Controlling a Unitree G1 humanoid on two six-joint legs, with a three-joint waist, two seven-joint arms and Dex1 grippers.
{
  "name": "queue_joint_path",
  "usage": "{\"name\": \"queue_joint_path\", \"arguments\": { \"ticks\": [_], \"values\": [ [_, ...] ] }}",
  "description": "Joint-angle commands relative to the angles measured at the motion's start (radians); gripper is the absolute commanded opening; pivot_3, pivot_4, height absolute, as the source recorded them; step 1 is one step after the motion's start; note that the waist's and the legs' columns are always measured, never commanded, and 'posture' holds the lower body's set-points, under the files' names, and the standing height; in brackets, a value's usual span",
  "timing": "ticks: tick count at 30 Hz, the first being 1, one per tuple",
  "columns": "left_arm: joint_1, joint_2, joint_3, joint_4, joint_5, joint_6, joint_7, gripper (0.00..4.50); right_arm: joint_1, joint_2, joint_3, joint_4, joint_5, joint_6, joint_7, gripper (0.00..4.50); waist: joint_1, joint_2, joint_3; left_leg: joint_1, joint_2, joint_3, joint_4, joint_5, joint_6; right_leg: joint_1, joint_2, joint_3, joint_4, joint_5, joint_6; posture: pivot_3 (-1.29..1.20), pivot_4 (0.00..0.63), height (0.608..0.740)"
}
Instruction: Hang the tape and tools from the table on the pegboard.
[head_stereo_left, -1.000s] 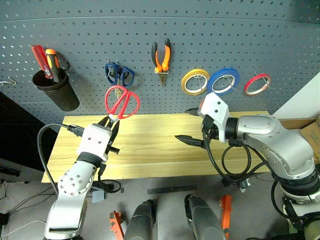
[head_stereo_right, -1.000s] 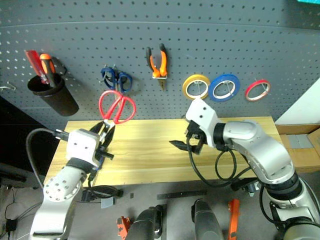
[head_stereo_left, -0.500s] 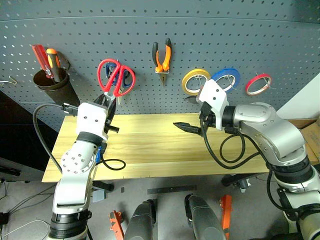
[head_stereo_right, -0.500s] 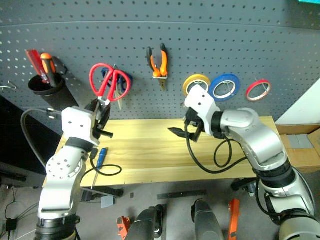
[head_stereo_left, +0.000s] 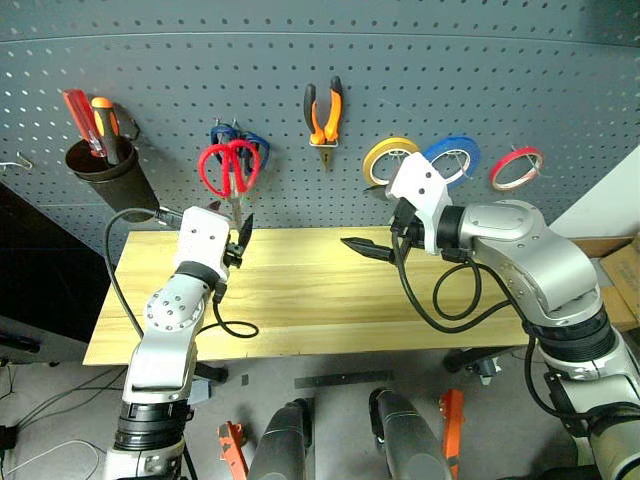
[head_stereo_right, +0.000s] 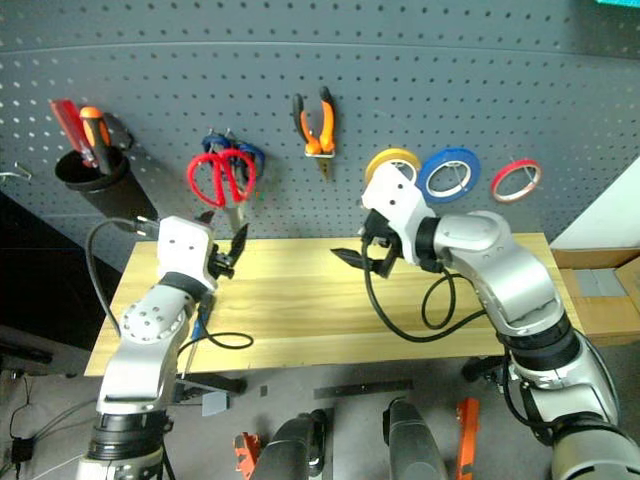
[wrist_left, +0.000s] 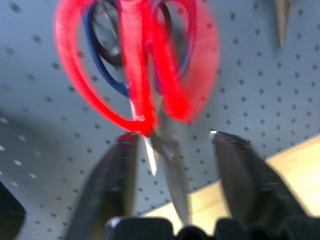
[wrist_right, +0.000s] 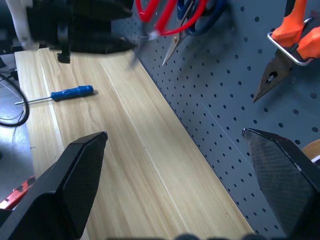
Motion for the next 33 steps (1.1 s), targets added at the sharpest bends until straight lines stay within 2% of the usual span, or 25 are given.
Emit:
{"name": "queue_joint_path", "arguments": {
  "ticks": [1, 2, 6, 11, 16, 22, 28, 31, 33],
  "values": [
    [0.067, -0.008, 0.018, -0.061, -0.018, 0.052, -0.003, 4.20, 0.032, 0.032, 0.006, -0.063, 0.018, 0.035, -0.027, 4.50, -0.001, 0.000, 0.000, 0.000, 0.000, 0.000, 0.000, 0.000, 0.000, 0.000, 0.000, 0.000, 0.000, 0.000, 0.000, -0.11, 0.253, 0.740],
    [0.090, -0.010, 0.026, -0.061, -0.035, 0.089, -0.012, 4.46, 0.053, 0.056, 0.019, -0.070, 0.019, 0.059, -0.048, 4.50, -0.001, 0.000, 0.000, 0.000, 0.000, 0.000, 0.000, 0.000, 0.000, 0.000, 0.000, 0.000, 0.000, 0.000, 0.000, -0.11, 0.255, 0.740],
    [0.125, 0.008, 0.066, -0.050, -0.107, 0.215, -0.054, 4.46, 0.100, 0.172, 0.020, -0.101, 0.035, 0.190, -0.146, 4.50, 0.000, 0.000, 0.001, 0.000, 0.001, 0.000, 0.000, 0.000, 0.000, -0.001, 0.000, 0.000, 0.002, 0.000, -0.001, -0.10, 0.273, 0.740],
    [0.079, 0.132, 0.140, 0.087, -0.183, 0.405, -0.149, 4.46, 0.138, 0.334, 0.091, -0.153, 0.057, 0.419, -0.272, 4.50, -0.001, 0.001, 0.001, 0.001, 0.002, 0.000, 0.001, 0.000, 0.000, -0.001, 0.001, 0.000, 0.003, 0.000, -0.001, -0.08, 0.300, 0.740],
    [0.003, 0.233, 0.158, 0.269, -0.198, 0.537, -0.184, 4.46, 0.109, 0.456, 0.097, -0.130, 0.065, 0.546, -0.339, 4.50, -0.002, 0.001, 0.002, 0.001, 0.001, 0.000, 0.001, 0.000, 0.000, -0.001, 0.001, 0.000, 0.004, 0.000, -0.001, -0.09, 0.315, 0.740],
    [-0.092, 0.251, 0.114, 0.478, -0.197, 0.568, -0.211, 4.46, 0.049, 0.510, 0.112, -0.064, 0.048, 0.543, -0.371, 4.50, -0.001, 0.001, 0.004, 0.001, 0.001, -0.001, 0.000, 0.000, 0.000, -0.002, 0.001, -0.001, 0.002, 0.000, -0.001, -0.10, 0.328, 0.740],
    [-0.201, 0.237, 0.060, 0.713, -0.151, 0.487, -0.188, 4.46, 0.009, 0.522, 0.111, -0.027, 0.048, 0.521, -0.376, 4.50, -0.001, 0.001, 0.005, 0.001, 0.001, -0.001, -0.001, 0.000, 0.000, -0.002, 0.000, -0.002, 0.002, 0.000, -0.001, -0.11, 0.326, 0.740],
    [-0.233, 0.231, 0.056, 0.774, -0.145, 0.451, -0.181, 3.90, 0.002, 0.518, 0.112, -0.026, 0.051, 0.519, -0.376, 4.50, -0.002, 0.001, 0.005, 0.001, 0.001, -0.001, -0.001, 0.000, 0.000, -0.002, -0.001, -0.001, 0.002, 0.000, -0.001, -0.11, 0.326, 0.740],
    [-0.246, 0.226, 0.055, 0.802, -0.147, 0.439, -0.185, 3.24, -0.001, 0.514, 0.113, -0.024, 0.051, 0.515, -0.376, 4.50, -0.002, 0.001, 0.005, 0.001, 0.001, -0.001, -0.002, 0.000, 0.000, -0.002, -0.002, -0.001, 0.001, 0.000, -0.001, -0.12, 0.317, 0.740]
  ]
}}
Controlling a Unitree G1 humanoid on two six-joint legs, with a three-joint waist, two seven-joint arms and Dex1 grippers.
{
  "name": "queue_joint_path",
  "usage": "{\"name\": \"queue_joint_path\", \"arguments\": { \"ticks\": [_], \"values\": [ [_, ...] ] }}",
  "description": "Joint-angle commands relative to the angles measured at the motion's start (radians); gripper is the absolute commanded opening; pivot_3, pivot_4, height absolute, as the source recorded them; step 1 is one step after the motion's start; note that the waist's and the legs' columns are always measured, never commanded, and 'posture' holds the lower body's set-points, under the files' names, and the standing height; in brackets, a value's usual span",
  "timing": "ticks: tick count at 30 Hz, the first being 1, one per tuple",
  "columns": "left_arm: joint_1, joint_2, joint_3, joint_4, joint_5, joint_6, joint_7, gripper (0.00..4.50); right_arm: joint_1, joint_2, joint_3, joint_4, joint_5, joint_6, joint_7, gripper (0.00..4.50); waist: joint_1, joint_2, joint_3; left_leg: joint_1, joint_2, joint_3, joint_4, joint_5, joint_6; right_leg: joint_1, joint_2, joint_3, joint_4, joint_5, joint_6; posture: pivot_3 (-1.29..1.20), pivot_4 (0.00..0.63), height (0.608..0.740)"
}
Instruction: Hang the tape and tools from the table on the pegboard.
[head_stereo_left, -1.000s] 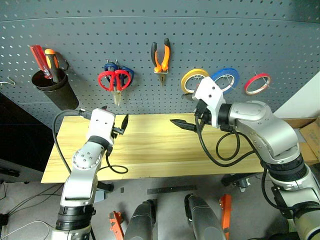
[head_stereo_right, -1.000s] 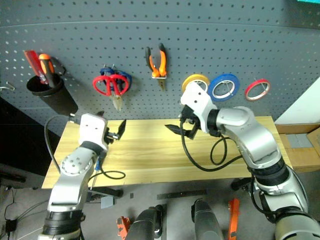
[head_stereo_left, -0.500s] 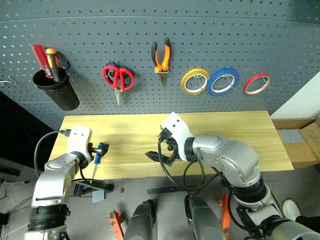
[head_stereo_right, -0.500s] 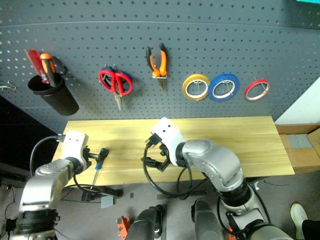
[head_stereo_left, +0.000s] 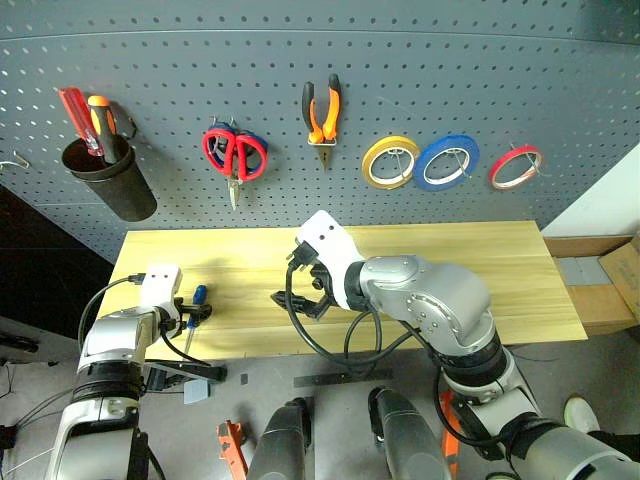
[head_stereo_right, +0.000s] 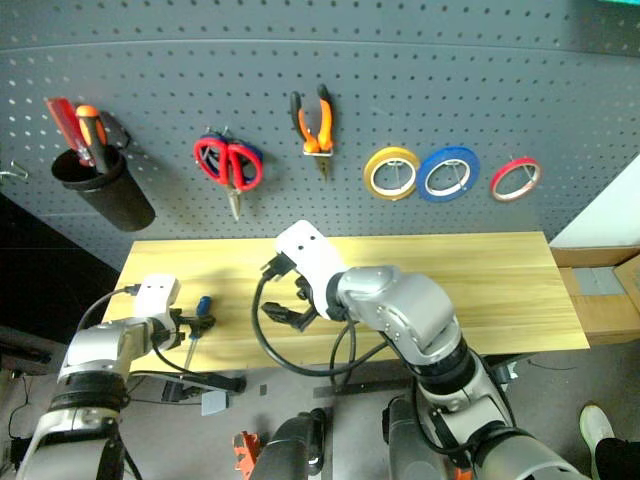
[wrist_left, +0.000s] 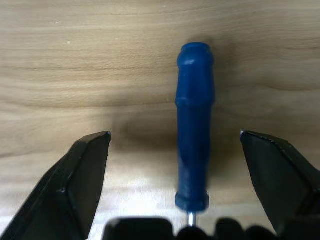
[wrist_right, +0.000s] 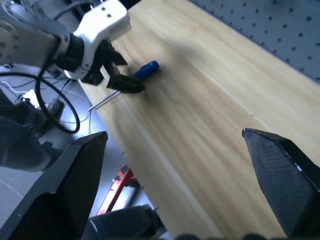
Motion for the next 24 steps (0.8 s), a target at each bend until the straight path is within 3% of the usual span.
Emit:
{"name": "queue_joint_path", "arguments": {
  "ticks": [1, 7, 8, 15, 20, 24],
  "values": [
    [-0.018, -0.001, 0.002, 0.038, 0.008, -0.032, 0.004, 2.88, -0.018, 0.001, 0.003, -0.018, 0.012, -0.018, 0.006, 4.50, -0.001, 0.000, 0.000, 0.000, 0.000, 0.000, 0.000, 0.000, 0.000, 0.000, -0.001, 0.000, 0.000, 0.000, 0.000, -0.12, 0.315, 0.740],
    [0.000, -0.025, 0.025, 0.005, -0.021, -0.041, -0.005, 0.60, -0.033, -0.035, 0.001, -0.030, 0.019, -0.045, 0.032, 4.50, -0.003, 0.000, -0.001, 0.000, 0.000, 0.000, 0.000, 0.000, 0.000, 0.000, -0.001, 0.000, 0.000, 0.000, 0.000, -0.14, 0.277, 0.740],
    [0.006, -0.034, 0.040, -0.022, -0.037, -0.036, -0.005, 0.49, -0.037, -0.050, 0.003, -0.041, 0.022, -0.063, 0.046, 4.50, -0.003, 0.000, -0.001, 0.000, 0.000, 0.000, 0.000, 0.000, 0.000, 0.000, -0.001, 0.000, 0.000, 0.000, 0.000, -0.14, 0.272, 0.740],
    [0.109, -0.145, 0.168, -0.375, -0.132, -0.107, 0.076, 0.49, -0.011, -0.198, 0.062, -0.143, -0.027, -0.432, 0.189, 4.50, -0.002, -0.004, -0.003, -0.001, 0.000, -0.001, 0.000, 0.000, -0.001, 0.000, -0.003, -0.001, -0.002, 0.000, 0.000, -0.13, 0.230, 0.740],
    [0.189, -0.191, 0.195, -0.656, -0.127, -0.247, 0.131, 0.49, -0.024, -0.206, 0.018, -0.136, -0.008, -0.542, 0.236, 4.50, -0.002, -0.004, -0.003, -0.001, 0.000, 0.000, 0.000, -0.001, -0.001, 0.000, -0.003, 0.000, -0.002, 0.001, -0.001, -0.12, 0.216, 0.740],
    [0.167, -0.164, 0.185, -0.794, -0.089, -0.362, 0.158, 0.49, -0.052, -0.203, -0.027, -0.102, 0.009, -0.593, 0.266, 4.50, 0.002, -0.005, -0.004, -0.001, 0.001, 0.000, 0.001, 0.000, -0.001, 0.000, -0.002, -0.001, -0.002, 0.002, -0.002, -0.10, 0.207, 0.740]
  ]
}}
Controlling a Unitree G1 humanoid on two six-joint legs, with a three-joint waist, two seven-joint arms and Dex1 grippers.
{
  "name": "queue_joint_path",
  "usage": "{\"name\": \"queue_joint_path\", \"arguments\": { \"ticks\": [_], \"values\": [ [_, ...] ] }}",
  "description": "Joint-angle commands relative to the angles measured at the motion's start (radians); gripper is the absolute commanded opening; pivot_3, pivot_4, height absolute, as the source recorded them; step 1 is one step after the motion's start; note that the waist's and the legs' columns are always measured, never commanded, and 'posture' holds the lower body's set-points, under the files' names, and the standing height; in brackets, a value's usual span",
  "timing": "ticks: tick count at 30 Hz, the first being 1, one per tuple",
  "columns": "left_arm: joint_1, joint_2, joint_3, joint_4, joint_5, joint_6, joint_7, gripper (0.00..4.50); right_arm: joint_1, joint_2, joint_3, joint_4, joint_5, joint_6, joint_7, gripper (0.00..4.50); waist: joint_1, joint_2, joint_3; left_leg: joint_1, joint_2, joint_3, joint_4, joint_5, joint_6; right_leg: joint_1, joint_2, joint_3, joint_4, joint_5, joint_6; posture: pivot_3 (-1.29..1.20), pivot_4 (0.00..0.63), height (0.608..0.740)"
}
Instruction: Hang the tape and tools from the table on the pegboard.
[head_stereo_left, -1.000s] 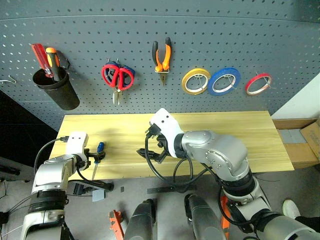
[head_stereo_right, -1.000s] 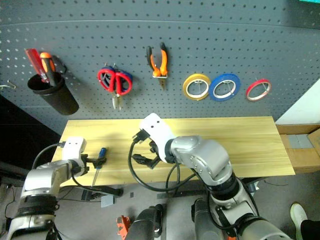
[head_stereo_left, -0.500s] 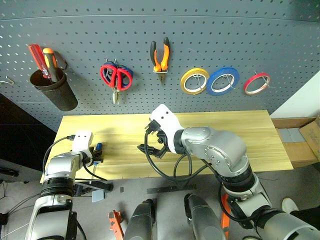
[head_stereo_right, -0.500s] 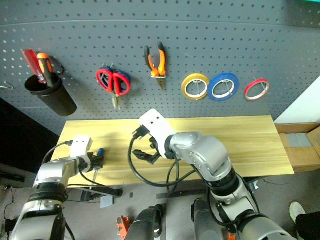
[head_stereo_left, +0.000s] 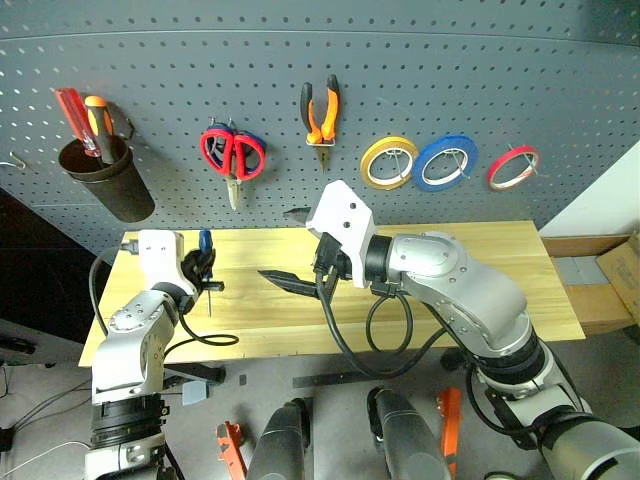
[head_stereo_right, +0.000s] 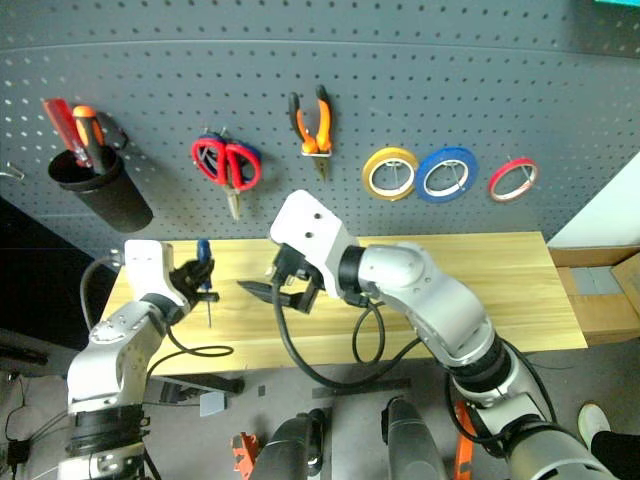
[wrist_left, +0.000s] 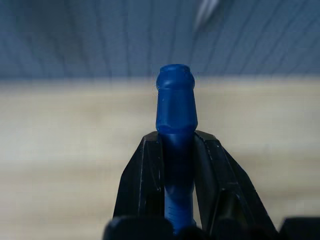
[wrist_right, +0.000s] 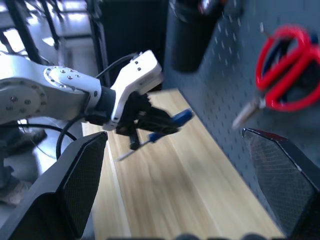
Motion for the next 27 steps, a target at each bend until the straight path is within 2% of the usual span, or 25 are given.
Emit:
{"name": "queue_joint_path", "arguments": {
  "ticks": [1, 4, 8, 16, 27],
  "values": [
    [-0.053, 0.045, 0.023, -0.129, 0.039, -0.109, 0.029, 0.49, -0.045, 0.006, -0.057, 0.005, 0.017, -0.066, 0.029, 4.50, 0.001, 0.000, 0.000, 0.000, 0.000, 0.000, 0.000, 0.000, 0.000, 0.000, 0.000, 0.000, 0.000, 0.000, 0.000, -0.09, 0.206, 0.740],
    [-0.137, 0.071, 0.037, -0.132, 0.060, -0.155, 0.067, 0.49, -0.065, 0.007, -0.077, 0.041, 0.019, -0.096, 0.045, 4.50, 0.002, -0.001, -0.001, 0.000, 0.000, 0.000, 0.001, 0.000, 0.000, 0.001, 0.003, 0.000, 0.000, 0.000, 0.000, -0.08, 0.198, 0.740],
    [-0.323, 0.126, 0.082, -0.047, 0.058, -0.199, 0.112, 0.49, -0.100, 0.013, -0.091, 0.096, 0.005, -0.134, 0.051, 4.50, 0.002, -0.001, -0.001, 0.000, -0.001, 0.000, 0.002, 0.000, 0.000, 0.000, 0.004, 0.000, 0.000, 0.001, 0.001, -0.09, 0.192, 0.740],
    [-0.576, 0.233, 0.132, 0.254, 0.045, -0.304, 0.113, 0.49, -0.150, 0.033, -0.090, 0.144, -0.013, -0.164, 0.033, 4.50, -0.001, -0.002, -0.002, 0.000, -0.001, 0.001, 0.001, 0.000, 0.000, -0.001, 0.004, 0.000, 0.001, 0.001, 0.001, -0.11, 0.187, 0.740],
    [-0.544, 0.275, 0.137, 0.403, 0.080, -0.410, 0.144, 0.49, -0.170, 0.040, -0.092, 0.158, -0.033, -0.167, 0.037, 4.50, -0.002, -0.003, -0.003, -0.001, -0.001, 0.000, 0.002, 0.000, 0.000, -0.001, 0.004, 0.000, 0.002, 0.001, 0.001, -0.12, 0.185, 0.740]
  ]
}}
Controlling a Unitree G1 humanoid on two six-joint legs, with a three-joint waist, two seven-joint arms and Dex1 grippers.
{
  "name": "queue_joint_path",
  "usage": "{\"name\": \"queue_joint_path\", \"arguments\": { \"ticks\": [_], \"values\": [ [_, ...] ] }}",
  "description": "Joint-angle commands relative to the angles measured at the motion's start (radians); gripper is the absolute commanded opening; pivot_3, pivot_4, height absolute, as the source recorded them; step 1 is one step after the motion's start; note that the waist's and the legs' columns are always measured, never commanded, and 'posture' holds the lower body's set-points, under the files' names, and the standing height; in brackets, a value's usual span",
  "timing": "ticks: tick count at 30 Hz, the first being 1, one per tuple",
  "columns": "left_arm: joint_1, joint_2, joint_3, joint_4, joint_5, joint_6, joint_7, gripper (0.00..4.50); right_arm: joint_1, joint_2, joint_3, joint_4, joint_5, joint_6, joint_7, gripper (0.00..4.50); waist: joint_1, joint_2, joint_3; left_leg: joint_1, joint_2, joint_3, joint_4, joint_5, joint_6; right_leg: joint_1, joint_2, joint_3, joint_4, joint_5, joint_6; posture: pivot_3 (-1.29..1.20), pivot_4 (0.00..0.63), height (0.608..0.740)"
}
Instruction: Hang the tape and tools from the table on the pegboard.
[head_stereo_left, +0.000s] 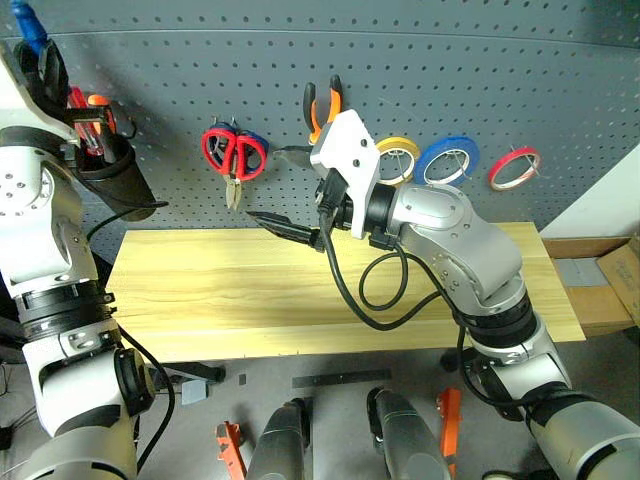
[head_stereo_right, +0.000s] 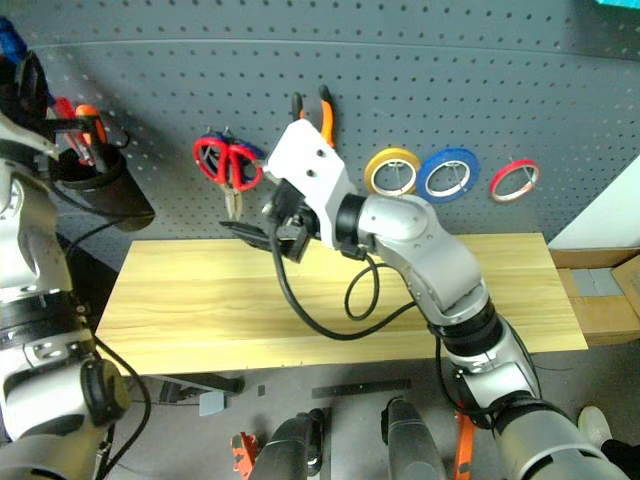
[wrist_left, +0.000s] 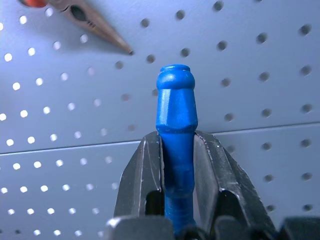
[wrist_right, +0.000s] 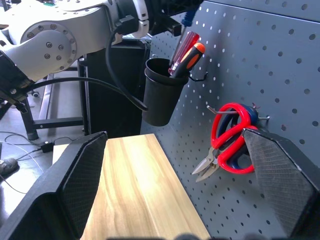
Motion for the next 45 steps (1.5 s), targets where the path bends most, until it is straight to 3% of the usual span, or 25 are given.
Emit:
{"name": "queue_joint_path", "arguments": {
  "ticks": [1, 2, 12, 17, 23, 28, 31, 37, 45],
  "values": [
    [0.022, 0.019, 0.012, 0.019, 0.030, -0.047, 0.032, 0.49, -0.028, 0.009, -0.020, -0.022, 0.002, -0.027, 0.003, 4.50, 0.000, 0.000, 0.000, 0.000, 0.000, 0.000, 0.000, 0.000, 0.000, 0.000, 0.000, 0.000, 0.000, 0.000, 0.000, -0.12, 0.185, 0.740],
    [0.031, 0.010, 0.009, 0.032, 0.032, -0.049, 0.040, 0.49, -0.029, 0.009, -0.022, -0.020, 0.001, -0.028, 0.004, 4.50, 0.000, 0.000, 0.000, 0.000, 0.000, 0.000, 0.000, 0.000, 0.000, 0.000, 0.000, 0.000, 0.001, 0.000, 0.000, -0.12, 0.180, 0.740],
    [0.058, -0.079, -0.013, -0.071, 0.021, -0.029, 0.091, 3.78, -0.026, -0.011, -0.030, -0.026, 0.004, -0.027, 0.020, 4.50, 0.000, -0.008, -0.007, 0.000, 0.000, 0.000, 0.001, 0.000, 0.000, 0.000, 0.000, 0.000, 0.001, 0.000, 0.000, -0.13, 0.174, 0.740],
    [0.078, -0.116, -0.069, -0.272, 0.008, 0.092, 0.089, 3.78, 0.011, -0.057, -0.113, -0.088, 0.088, 0.025, 0.051, 4.50, 0.001, -0.010, -0.010, 0.000, 0.000, 0.000, 0.001, 0.000, 0.000, 0.000, 0.000, 0.000, 0.001, 0.000, 0.000, -0.11, 0.157, 0.740],
    [0.116, -0.158, -0.163, -0.514, -0.033, 0.306, 0.064, 3.78, 0.139, -0.185, -0.246, -0.194, 0.203, 0.132, 0.071, 4.50, 0.003, -0.010, -0.036, -0.001, 0.000, 0.000, 0.001, 0.000, 0.000, 0.000, 0.000, 0.000, 0.001, 0.000, 0.000, -0.07, 0.123, 0.740],
    [0.269, -0.178, -0.241, -0.669, -0.093, 0.407, -0.023, 3.78, 0.318, -0.283, -0.251, -0.251, 0.176, 0.124, 0.047, 4.50, 0.004, -0.005, -0.072, 0.000, 0.000, 0.002, 0.001, 0.000, 0.000, 0.001, 0.000, 0.002, 0.001, 0.000, 0.000, -0.05, 0.095, 0.740],
    [0.389, -0.179, -0.272, -0.721, -0.127, 0.418, -0.092, 3.78, 0.428, -0.276, -0.251, -0.245, 0.122, 0.052, -0.009, 4.50, 0.002, 0.001, -0.089, 0.008, 0.000, 0.005, -0.001, 0.000, 0.000, 0.007, 0.002, 0.005, 0.002, 0.001, 0.001, -0.05, 0.082, 0.740],
    [0.621, -0.213, -0.334, -0.657, -0.060, 0.322, -0.124, 3.78, 0.628, -0.155, -0.262, -0.046, -0.055, -0.293, -0.155, 4.50, 0.002, 0.002, -0.118, 0.035, 0.001, 0.013, -0.002, 0.000, 0.001, 0.037, 0.009, 0.007, -0.006, -0.003, 0.003, -0.04, 0.043, 0.740],
    [0.720, -0.315, -0.267, -0.379, -0.001, 0.145, -0.044, 3.78, 0.678, -0.082, -0.316, 0.398, -0.186, -0.619, -0.292, 4.50, 0.004, 0.003, -0.161, 0.047, 0.009, 0.017, -0.001, 0.000, 0.001, 0.047, 0.011, 0.010, -0.006, -0.006, -0.002, -0.02, 0.012, 0.740]
  ]
}}
